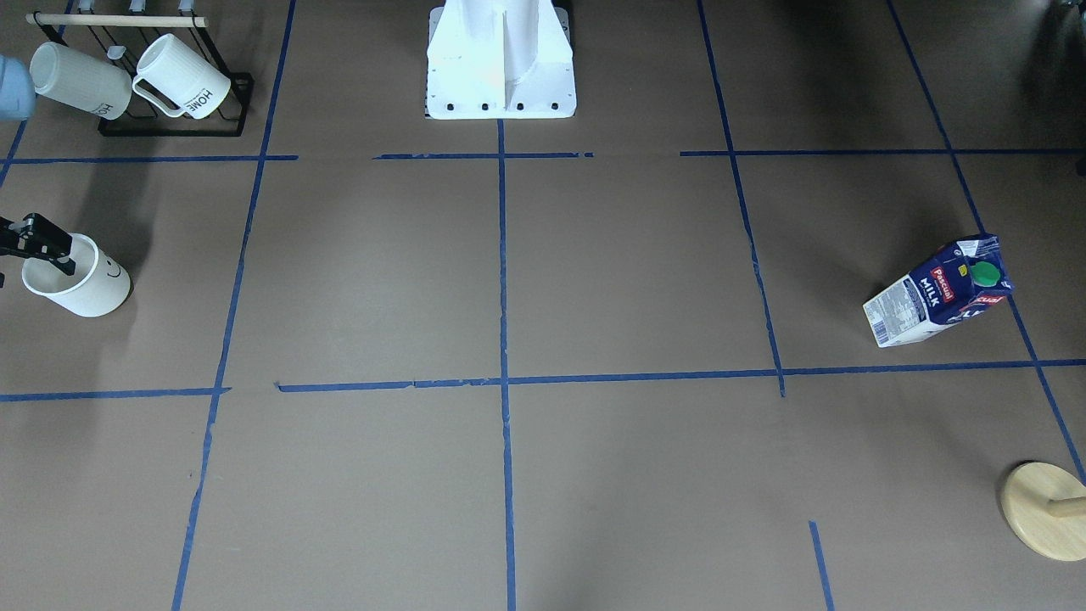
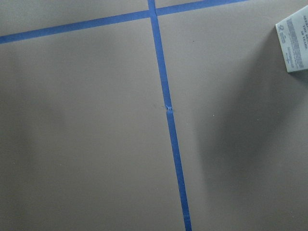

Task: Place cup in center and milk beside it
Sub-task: 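Lower the right gripper onto the white mug and grasp its rim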

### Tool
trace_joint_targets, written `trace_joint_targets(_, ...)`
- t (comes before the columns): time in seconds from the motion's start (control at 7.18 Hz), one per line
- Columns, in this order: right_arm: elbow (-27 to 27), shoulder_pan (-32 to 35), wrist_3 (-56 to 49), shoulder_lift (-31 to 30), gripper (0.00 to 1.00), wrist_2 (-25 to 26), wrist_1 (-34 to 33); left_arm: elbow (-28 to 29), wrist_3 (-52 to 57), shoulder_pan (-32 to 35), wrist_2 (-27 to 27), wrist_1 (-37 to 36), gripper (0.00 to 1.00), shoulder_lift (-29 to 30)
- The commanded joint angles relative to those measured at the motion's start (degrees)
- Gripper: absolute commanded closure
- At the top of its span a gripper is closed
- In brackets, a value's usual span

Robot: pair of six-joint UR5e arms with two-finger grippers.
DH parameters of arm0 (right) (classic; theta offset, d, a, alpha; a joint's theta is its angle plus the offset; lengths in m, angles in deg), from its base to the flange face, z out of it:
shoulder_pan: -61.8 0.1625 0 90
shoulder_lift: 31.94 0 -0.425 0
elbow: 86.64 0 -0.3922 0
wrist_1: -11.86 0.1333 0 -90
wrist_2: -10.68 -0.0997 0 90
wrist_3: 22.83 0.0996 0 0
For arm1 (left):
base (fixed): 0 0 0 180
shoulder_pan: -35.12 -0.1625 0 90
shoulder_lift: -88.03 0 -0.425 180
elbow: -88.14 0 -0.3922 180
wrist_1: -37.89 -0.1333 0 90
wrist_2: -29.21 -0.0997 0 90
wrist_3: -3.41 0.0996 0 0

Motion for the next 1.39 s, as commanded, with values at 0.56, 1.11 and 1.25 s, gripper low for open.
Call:
trace_joint_targets(0.56, -0.29, 0.14, 0.1, 1.91, 1.0, -3.15, -1.56, -0.01, 0.0, 0.0, 0.0, 0.01, 0.0, 0.0)
trace_joint_targets(1.11, 4.55, -0.99, 18.77, 14.54, 1.0, -3.7, -15.8, -0.45, 0.0, 0.0, 0.0, 0.01, 0.0, -0.09)
trace_joint_targets(1.25, 4.11, -5.09, 25.43, 18.4, 1.0, -2.31, -16.25, -0.45, 0.0, 0.0, 0.09, 0.01, 0.0, -0.09)
